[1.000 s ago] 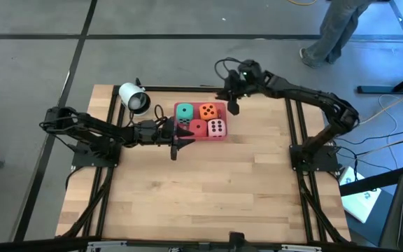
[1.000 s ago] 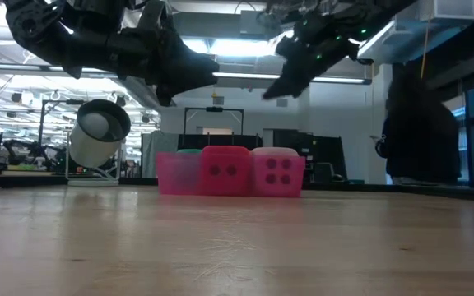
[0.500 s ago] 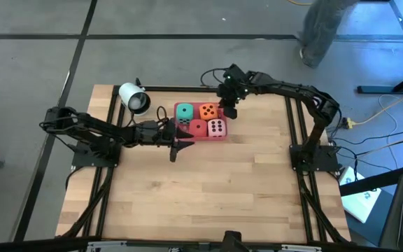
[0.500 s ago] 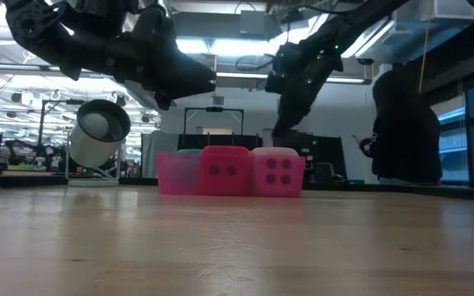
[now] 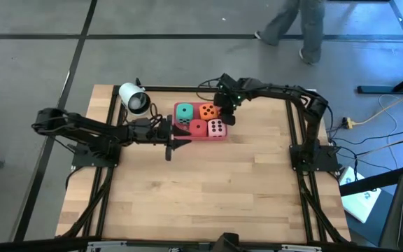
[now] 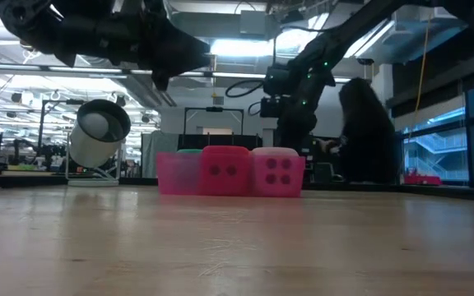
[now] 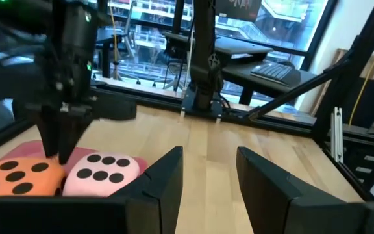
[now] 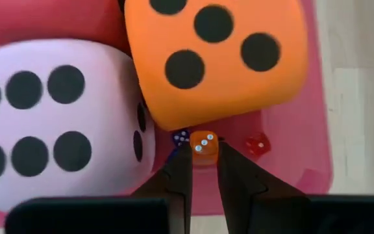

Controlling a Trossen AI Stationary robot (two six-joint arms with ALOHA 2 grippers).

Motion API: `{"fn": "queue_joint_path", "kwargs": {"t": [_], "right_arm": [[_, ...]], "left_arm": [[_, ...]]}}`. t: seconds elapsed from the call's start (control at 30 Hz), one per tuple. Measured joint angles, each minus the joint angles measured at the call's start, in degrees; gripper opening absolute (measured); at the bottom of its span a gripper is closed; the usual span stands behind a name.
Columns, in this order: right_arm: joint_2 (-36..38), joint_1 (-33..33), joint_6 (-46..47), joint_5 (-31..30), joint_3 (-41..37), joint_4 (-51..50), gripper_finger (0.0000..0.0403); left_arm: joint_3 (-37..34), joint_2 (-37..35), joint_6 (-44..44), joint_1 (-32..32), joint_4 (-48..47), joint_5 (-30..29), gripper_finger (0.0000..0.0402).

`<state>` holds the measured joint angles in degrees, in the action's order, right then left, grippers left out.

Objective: Pick & Place Dice
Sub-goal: Put the small orange dice into the pink bin

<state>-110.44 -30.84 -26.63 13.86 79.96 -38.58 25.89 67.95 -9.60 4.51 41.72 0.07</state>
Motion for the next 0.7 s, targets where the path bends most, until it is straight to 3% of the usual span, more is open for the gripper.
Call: {"fn": "queue_joint_path", "kwargs": {"t": [0.47, 0.7], "right_arm": [[-2.7, 1.5, -0.9, -3.0, 0.0, 1.5, 0.0051], [-2.7, 1.6, -0.9, -2.9, 0.0, 1.6, 0.0072]], "left_arm": [[0.0, -2.5, 0.0, 0.0, -2.8, 0.0, 0.0137], [0.0, -2.5, -0.2, 0.0, -3.2, 0.0, 0.0137]]}}
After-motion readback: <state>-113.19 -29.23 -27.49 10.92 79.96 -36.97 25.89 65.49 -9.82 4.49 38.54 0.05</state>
